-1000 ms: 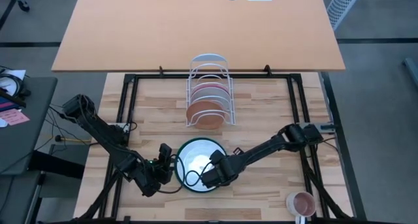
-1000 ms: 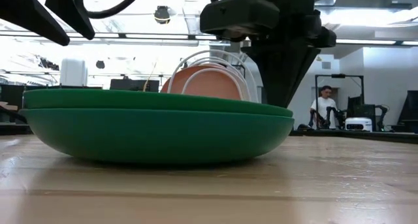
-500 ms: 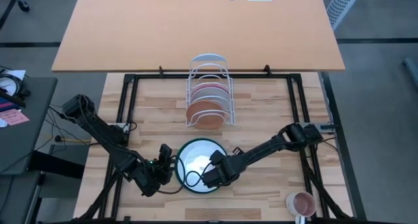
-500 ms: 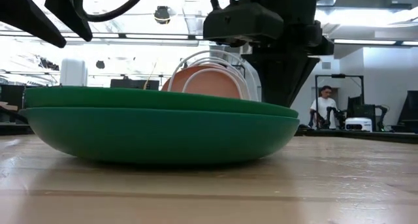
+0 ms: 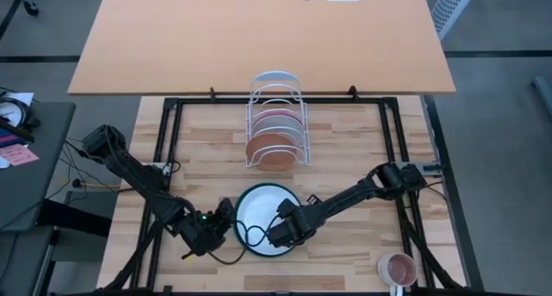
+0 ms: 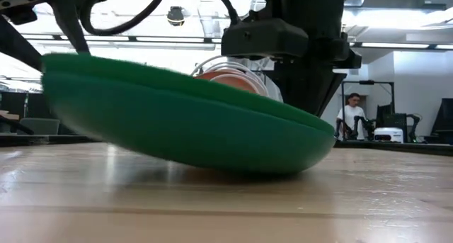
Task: Sort dishes
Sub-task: Put the white plate on the dish rack
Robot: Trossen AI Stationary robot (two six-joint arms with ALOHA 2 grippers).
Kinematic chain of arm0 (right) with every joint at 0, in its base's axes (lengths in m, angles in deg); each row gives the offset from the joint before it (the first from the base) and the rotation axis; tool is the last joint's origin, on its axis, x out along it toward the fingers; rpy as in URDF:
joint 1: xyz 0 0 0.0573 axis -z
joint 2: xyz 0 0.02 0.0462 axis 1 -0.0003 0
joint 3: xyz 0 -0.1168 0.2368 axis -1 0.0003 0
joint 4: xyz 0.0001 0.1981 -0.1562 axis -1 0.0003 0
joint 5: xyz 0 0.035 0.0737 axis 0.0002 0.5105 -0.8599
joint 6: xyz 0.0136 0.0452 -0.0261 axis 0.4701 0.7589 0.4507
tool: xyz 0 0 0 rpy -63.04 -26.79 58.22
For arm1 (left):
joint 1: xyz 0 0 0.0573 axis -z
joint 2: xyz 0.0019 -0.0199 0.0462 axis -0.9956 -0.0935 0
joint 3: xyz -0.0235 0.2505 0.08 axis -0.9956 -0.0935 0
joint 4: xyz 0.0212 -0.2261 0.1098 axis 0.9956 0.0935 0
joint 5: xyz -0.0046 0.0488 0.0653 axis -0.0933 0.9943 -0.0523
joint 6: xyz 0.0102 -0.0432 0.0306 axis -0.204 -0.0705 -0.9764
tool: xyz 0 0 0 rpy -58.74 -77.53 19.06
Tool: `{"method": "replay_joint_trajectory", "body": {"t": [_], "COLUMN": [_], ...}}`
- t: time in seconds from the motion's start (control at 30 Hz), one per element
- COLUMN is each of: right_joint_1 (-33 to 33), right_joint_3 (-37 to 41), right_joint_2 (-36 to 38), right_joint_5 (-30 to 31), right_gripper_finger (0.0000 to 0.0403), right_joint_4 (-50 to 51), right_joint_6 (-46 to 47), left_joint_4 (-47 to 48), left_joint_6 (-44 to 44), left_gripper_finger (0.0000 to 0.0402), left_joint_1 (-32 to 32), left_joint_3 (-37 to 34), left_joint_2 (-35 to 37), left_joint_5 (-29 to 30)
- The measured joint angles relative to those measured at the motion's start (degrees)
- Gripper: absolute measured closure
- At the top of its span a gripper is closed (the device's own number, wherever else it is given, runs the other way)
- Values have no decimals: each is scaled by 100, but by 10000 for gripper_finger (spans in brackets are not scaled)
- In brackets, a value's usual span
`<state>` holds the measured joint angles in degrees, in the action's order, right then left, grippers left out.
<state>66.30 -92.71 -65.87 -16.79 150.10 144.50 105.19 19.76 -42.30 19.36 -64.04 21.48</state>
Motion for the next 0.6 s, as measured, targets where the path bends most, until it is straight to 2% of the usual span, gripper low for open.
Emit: {"method": "replay_joint_trajectory", "body": {"t": [0.3, 0.6], "right_joint_1": [21, 17], "right_joint_3": [2, 4], "right_joint_2": [-6, -10], "right_joint_5": [-40, -42], "right_gripper_finger": [399, 399], "right_joint_4": [-18, -17], "right_joint_6": [-37, -57], "left_joint_4": [-256, 208], "left_joint_6": [-754, -754], "left_gripper_finger": [258, 258], "left_joint_1": [-152, -149], "left_joint_3": [-4, 450], "left_joint_2": [2, 2], "left_joint_5": [-1, 77]}}
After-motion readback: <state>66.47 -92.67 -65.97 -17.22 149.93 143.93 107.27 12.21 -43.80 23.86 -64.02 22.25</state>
